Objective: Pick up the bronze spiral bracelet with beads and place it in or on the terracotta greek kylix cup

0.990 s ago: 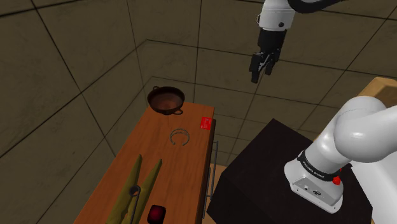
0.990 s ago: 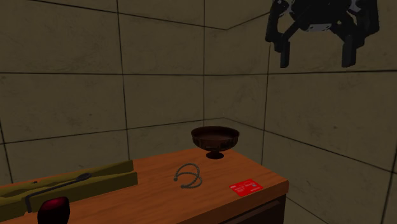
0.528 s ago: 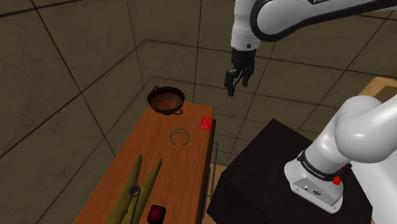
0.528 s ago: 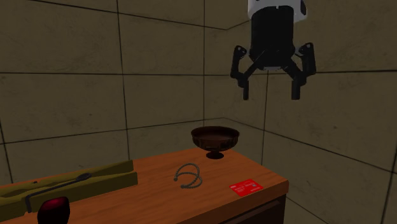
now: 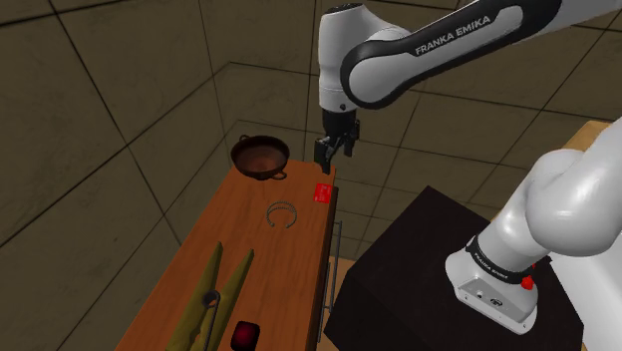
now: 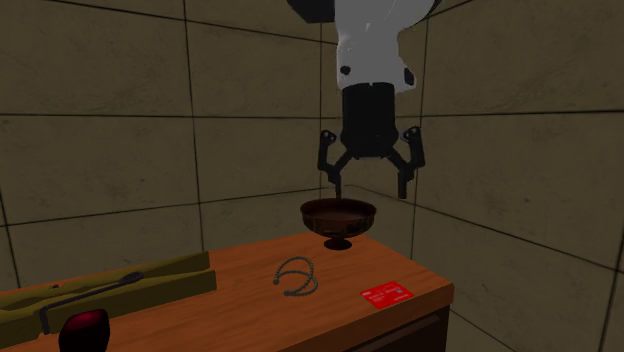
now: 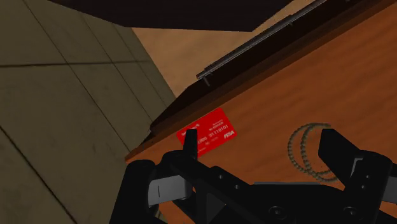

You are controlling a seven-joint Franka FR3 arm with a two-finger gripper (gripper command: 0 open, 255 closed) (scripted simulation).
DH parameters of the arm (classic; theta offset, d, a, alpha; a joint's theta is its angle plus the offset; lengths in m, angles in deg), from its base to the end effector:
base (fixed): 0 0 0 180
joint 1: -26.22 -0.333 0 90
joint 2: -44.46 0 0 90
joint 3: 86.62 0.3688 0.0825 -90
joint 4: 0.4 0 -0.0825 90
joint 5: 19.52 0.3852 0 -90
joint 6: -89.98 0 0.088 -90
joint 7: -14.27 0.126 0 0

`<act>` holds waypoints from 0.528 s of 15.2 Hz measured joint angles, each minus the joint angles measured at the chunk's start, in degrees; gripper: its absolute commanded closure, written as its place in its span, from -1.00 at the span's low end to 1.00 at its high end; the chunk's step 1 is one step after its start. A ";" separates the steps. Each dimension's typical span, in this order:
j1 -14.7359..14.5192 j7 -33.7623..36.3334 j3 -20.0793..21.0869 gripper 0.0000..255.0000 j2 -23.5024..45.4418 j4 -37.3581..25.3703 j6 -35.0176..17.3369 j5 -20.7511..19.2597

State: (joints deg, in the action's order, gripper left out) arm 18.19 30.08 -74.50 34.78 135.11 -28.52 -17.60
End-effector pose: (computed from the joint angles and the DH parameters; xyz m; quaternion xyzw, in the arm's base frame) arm 0.4225 0.1591 0.4139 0.9975 0.0262 -0.0614 0.0234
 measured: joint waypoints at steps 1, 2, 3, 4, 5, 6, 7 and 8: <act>-0.26 0.71 0.53 -1.00 1.90 -0.87 -0.98 -0.46; -0.55 1.61 1.10 -1.00 4.24 -2.10 -2.05 -1.10; -0.98 2.76 1.75 -1.00 6.73 -3.28 -3.27 -1.75; -1.43 3.80 2.32 -1.00 8.72 -4.22 -4.20 -2.35; -1.59 4.33 2.51 -1.00 10.91 -5.38 -5.12 -3.20; -1.73 4.84 2.59 -1.00 13.41 -6.79 -6.09 -4.19; -2.22 5.81 2.91 -1.00 15.47 -8.06 -6.73 -4.98; -2.72 6.67 3.18 -1.00 17.20 -9.07 -7.29 -5.75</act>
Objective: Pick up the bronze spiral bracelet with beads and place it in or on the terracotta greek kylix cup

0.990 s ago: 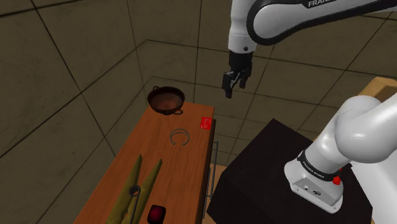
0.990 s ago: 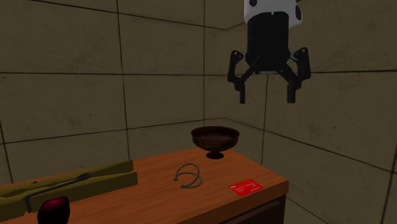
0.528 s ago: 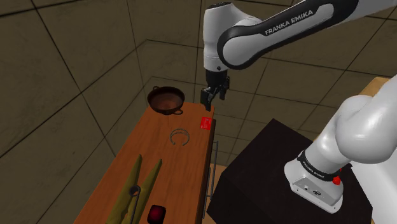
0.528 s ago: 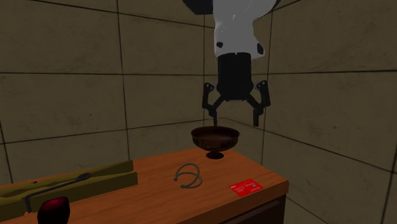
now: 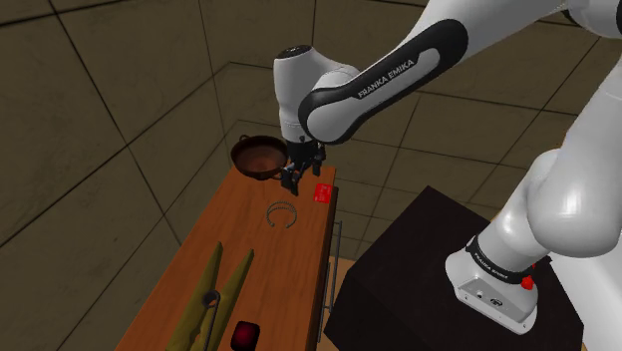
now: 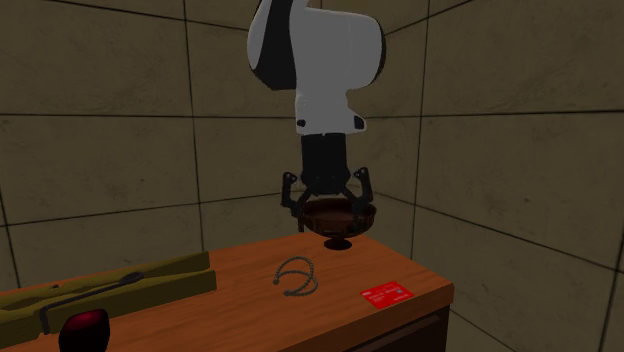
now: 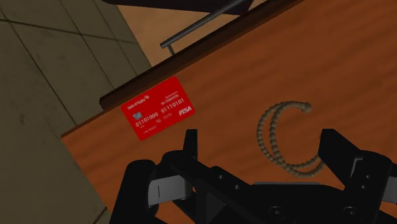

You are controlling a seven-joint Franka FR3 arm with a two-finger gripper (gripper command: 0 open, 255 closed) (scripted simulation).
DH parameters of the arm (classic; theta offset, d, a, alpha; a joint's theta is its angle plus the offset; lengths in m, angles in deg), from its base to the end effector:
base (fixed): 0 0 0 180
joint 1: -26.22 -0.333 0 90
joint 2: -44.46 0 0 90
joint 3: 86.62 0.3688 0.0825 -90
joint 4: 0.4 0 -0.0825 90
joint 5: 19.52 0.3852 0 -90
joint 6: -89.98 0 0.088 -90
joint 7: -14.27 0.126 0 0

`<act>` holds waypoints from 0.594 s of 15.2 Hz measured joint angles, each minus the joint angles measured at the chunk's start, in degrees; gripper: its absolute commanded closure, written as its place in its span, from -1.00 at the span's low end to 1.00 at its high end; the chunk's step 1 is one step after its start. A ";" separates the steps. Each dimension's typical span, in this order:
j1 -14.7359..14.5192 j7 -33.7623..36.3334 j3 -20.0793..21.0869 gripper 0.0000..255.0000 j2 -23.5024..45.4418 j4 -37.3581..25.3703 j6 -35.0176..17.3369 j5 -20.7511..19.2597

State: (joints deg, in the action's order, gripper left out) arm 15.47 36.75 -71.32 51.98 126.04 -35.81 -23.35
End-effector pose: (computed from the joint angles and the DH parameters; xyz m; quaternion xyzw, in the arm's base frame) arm 0.4818 0.2300 0.3450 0.9962 0.0525 -0.0590 0.0358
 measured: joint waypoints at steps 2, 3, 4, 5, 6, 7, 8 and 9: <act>-0.99 1.67 0.20 -1.00 4.45 -2.74 -1.40 -1.88; -1.56 2.51 0.23 -1.00 6.56 -3.96 -2.10 -2.81; -2.08 3.18 0.22 -1.00 8.51 -5.54 -2.31 -3.56; -2.39 3.54 0.15 -1.00 9.79 -6.57 -2.47 -4.05; -2.62 3.89 0.08 -1.00 10.71 -6.92 -2.98 -4.42; -2.72 4.08 -0.03 -1.00 11.34 -6.87 -3.63 -4.70; -2.80 4.24 -0.16 -1.00 12.03 -6.92 -4.24 -4.99; -2.87 4.43 -0.26 -1.00 12.55 -6.68 -4.97 -5.23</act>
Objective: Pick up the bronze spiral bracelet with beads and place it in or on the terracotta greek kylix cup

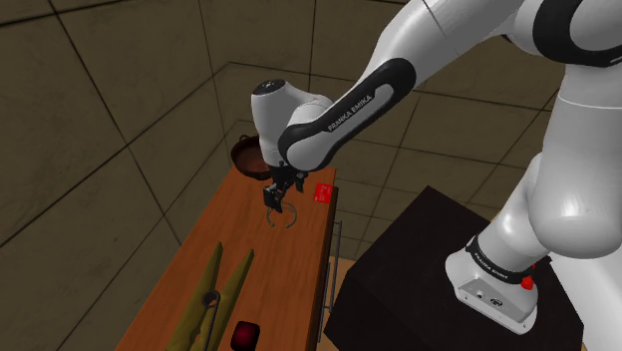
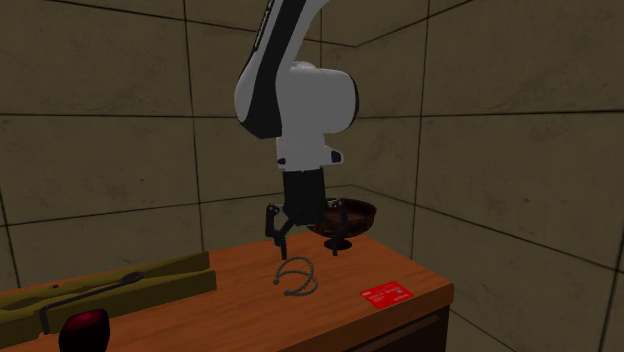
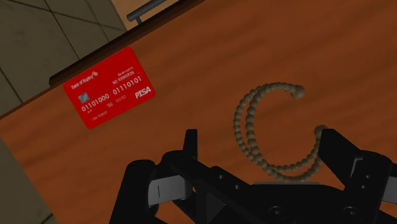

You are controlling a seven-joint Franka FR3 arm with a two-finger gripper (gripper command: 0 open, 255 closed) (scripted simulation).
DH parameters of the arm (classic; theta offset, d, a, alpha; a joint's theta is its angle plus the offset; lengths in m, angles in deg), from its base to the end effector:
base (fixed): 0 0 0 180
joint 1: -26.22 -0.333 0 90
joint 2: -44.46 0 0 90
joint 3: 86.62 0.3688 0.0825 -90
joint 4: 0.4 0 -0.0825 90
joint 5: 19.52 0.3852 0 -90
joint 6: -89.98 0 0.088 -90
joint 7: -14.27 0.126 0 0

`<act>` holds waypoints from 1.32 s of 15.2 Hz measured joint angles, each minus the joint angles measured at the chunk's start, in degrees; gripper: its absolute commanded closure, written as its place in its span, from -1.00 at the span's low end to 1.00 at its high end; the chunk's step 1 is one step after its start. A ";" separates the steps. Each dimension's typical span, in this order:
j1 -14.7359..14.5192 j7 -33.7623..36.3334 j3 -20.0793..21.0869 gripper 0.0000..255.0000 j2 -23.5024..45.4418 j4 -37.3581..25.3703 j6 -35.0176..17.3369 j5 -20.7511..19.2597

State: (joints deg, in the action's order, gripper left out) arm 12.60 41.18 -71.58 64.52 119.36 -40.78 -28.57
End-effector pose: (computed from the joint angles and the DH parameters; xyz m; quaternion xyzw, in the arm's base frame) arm 0.5168 0.2711 0.2782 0.9952 0.0666 -0.0575 0.0427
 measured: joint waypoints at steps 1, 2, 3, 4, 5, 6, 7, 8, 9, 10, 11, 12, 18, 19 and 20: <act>0.03 0.04 -0.14 -1.00 0.44 0.31 -0.74 -0.23; -0.02 0.18 -0.23 -1.00 0.79 0.62 -1.37 -0.41; -0.11 0.35 -0.30 -1.00 1.25 0.62 -1.81 -0.59; -0.14 0.41 -0.33 -1.00 1.37 0.74 -2.05 -0.66; -0.16 0.46 -0.34 -1.00 1.43 0.80 -2.18 -0.69; -0.17 0.48 -0.35 -1.00 1.47 0.84 -2.26 -0.71; -0.17 0.50 -0.36 -1.00 1.49 0.86 -2.30 -0.72; -0.18 0.51 -0.36 -1.00 1.50 0.87 -2.32 -0.73; -0.18 0.51 -0.36 -1.00 1.51 0.87 -2.34 -0.73; -0.18 0.51 -0.36 1.00 1.51 0.87 -2.34 -0.73; -0.18 0.51 -0.36 1.00 1.51 0.88 -2.35 -0.74; -0.18 0.51 -0.36 1.00 1.51 0.88 -2.35 -0.74; -0.17 0.51 -0.37 1.00 1.49 0.86 -2.35 -0.74; -0.17 0.52 -0.37 1.00 1.50 0.85 -2.34 -0.74; -0.17 0.51 -0.37 1.00 1.49 0.86 -2.35 -0.74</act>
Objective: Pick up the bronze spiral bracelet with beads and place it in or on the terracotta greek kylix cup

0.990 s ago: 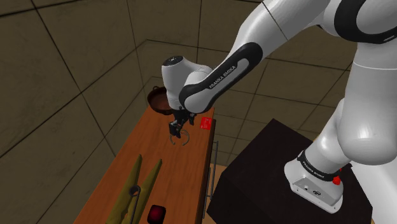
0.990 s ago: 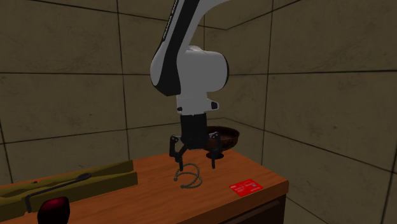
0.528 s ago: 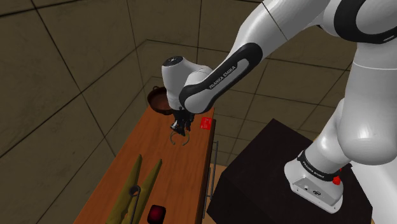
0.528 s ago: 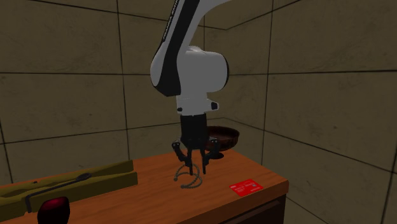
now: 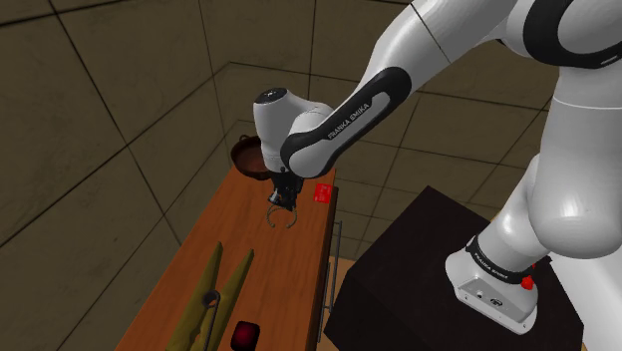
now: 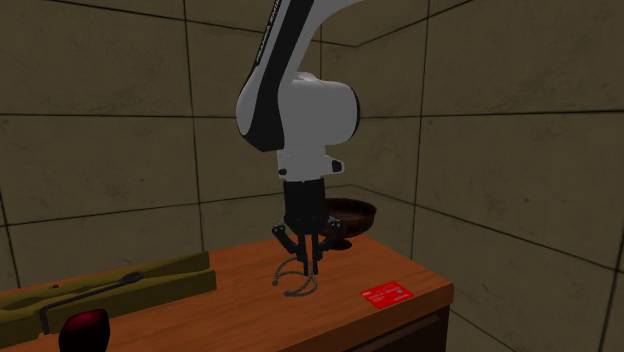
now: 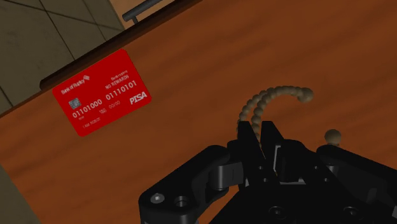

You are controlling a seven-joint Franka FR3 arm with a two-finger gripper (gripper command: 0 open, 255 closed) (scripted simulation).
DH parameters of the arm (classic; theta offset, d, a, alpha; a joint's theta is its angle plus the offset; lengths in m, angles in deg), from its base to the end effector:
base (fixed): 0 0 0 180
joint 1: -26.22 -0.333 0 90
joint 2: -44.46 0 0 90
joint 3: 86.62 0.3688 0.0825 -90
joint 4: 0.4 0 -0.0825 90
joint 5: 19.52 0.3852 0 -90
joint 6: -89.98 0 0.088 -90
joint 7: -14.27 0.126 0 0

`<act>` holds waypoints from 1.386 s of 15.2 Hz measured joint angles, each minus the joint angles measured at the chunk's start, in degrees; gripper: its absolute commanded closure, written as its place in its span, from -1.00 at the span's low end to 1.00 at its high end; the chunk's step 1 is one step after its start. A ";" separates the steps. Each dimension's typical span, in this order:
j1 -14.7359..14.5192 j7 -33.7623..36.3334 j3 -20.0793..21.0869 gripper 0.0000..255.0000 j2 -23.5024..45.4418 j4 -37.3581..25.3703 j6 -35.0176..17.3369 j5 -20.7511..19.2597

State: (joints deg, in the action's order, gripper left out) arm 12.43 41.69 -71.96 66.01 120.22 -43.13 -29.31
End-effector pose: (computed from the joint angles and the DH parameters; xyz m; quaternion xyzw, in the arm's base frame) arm 0.5157 0.2696 0.2604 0.9953 0.0665 -0.0569 0.0426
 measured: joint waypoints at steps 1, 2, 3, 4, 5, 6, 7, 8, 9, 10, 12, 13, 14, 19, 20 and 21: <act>0.03 -0.07 0.07 1.00 -0.28 -0.01 0.30 0.13; 0.10 -0.20 0.17 1.00 -0.76 0.03 0.73 0.31; 0.23 -0.42 0.26 1.00 -1.34 0.13 1.18 0.53; 0.26 -0.54 0.39 1.00 -1.88 -0.06 1.89 0.77; 0.32 -0.68 0.49 1.00 -2.34 -0.19 2.45 0.97; 0.33 -0.74 0.61 1.00 -2.84 -0.26 3.00 1.19; 0.46 -1.01 0.66 1.00 -3.28 -0.44 3.59 1.37; 0.56 -1.23 0.77 1.00 -3.97 -0.56 4.36 1.66; 0.55 -1.28 0.89 1.00 -4.49 -0.66 4.95 1.87; 0.63 -1.46 0.96 1.00 -4.97 -0.79 5.55 2.07; 0.83 -1.92 1.10 1.00 -6.21 -0.98 6.92 2.57; 0.86 -2.04 1.17 1.00 -6.63 -1.19 7.52 2.75; 0.87 -2.13 1.28 1.00 -7.19 -1.40 8.27 2.99; 1.15 -2.96 1.49 1.00 -9.41 -2.62 11.58 3.90; 1.17 -3.08 1.54 1.00 -9.75 -3.22 12.51 4.06; 1.11 -3.04 1.64 1.00 -10.22 -3.26 12.99 4.23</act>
State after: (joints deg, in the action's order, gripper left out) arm 13.54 38.65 -70.31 55.79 116.96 -30.14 -25.08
